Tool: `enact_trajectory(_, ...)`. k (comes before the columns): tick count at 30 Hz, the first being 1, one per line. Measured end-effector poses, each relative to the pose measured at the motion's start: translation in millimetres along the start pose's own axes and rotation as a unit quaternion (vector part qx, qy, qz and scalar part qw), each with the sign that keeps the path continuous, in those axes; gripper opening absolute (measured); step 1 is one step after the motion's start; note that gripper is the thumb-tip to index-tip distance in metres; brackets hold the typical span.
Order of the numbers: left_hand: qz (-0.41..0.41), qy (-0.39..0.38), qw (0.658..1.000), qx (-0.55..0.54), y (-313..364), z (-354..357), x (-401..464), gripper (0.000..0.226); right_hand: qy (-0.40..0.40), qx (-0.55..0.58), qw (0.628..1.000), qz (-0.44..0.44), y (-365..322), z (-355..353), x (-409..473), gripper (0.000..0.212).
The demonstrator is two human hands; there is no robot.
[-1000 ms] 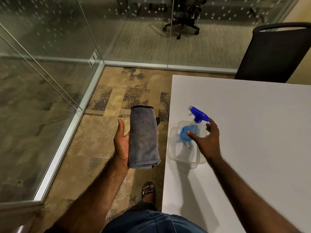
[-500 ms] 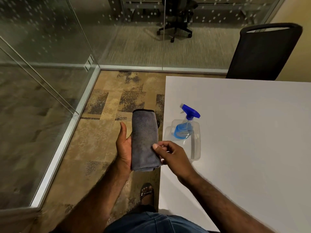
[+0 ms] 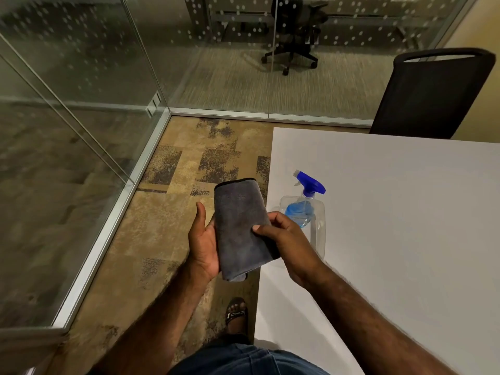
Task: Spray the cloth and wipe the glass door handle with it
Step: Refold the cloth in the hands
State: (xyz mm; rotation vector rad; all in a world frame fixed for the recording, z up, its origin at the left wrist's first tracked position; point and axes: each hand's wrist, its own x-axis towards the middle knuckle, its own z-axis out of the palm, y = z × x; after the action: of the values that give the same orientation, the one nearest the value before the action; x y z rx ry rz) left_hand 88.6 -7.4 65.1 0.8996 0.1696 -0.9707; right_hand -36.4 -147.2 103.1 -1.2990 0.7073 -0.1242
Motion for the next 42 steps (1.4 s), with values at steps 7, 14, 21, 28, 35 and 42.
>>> enact_trajectory(7,0.077,0.002,0.985,0.152,19,-5,-1,0.071,-0.092,-0.222,0.962,-0.133,-48,-18,0,0.014)
enact_trajectory(14,0.273,-0.122,0.699,0.65,59,10,-16,0.11,-0.197,-0.397,0.878,-0.183,-80,-31,9,0.015)
enact_trajectory(21,0.237,-0.16,0.553,0.783,67,56,-35,0.022,-0.22,-0.394,0.87,-0.197,-92,-42,17,0.023)
enact_trajectory(28,0.271,-0.128,0.6,0.742,81,64,-48,0.022,-0.231,-0.216,0.931,-0.181,-74,-62,9,0.054)
enact_trajectory(35,0.304,-0.092,0.755,0.574,94,43,-58,0.019,-0.19,-0.192,0.95,-0.158,-48,-70,6,0.027)
enact_trajectory(42,0.202,-0.107,0.873,0.432,100,5,-58,0.031,-0.186,-0.258,0.925,-0.209,-61,-62,1,0.015)
